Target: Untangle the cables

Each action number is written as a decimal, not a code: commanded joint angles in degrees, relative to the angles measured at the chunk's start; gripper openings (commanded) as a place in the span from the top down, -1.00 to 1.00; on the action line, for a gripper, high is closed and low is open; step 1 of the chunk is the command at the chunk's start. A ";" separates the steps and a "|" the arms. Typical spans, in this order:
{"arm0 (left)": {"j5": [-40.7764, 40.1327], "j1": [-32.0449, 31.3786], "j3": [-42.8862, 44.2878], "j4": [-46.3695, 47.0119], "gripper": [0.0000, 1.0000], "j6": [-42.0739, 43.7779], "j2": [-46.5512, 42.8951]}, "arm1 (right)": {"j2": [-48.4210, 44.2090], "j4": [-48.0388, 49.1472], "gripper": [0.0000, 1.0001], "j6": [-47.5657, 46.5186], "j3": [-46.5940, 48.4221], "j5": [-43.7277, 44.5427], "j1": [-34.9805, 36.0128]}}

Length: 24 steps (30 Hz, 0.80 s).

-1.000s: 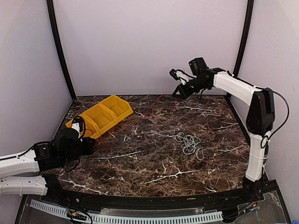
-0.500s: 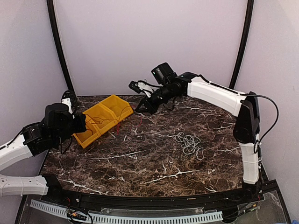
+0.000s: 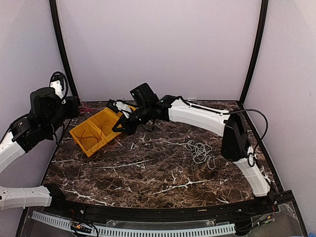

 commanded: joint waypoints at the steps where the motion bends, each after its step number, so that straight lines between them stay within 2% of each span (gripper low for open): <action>1: -3.49 2.04 5.14 0.26 1.00 6.39 1.26 | 2.99 9.95 0.80 3.49 5.08 1.32 0.69; 4: -3.28 4.47 8.76 0.30 1.00 7.71 2.57 | 2.88 6.97 0.24 1.91 4.56 2.62 1.05; 7: -2.99 5.86 12.76 0.43 1.00 10.44 4.45 | -2.34 4.38 0.01 -0.49 -3.44 1.37 0.45; 12: -2.86 7.66 16.36 1.88 1.00 14.49 6.50 | -19.57 6.63 -0.08 -6.15 -31.72 -1.56 -2.58; 15: -2.49 8.74 18.74 2.44 1.00 16.56 7.82 | -29.38 8.26 -0.09 -8.82 -45.45 -2.24 -6.28; 19: -2.03 9.85 21.47 2.94 1.00 19.24 9.17 | -39.15 8.16 -0.09 -10.82 -56.36 -3.41 -14.05; 24: -1.50 10.68 24.23 2.06 1.00 21.33 11.82 | -46.66 6.47 -0.08 -11.61 -63.60 -5.98 -22.67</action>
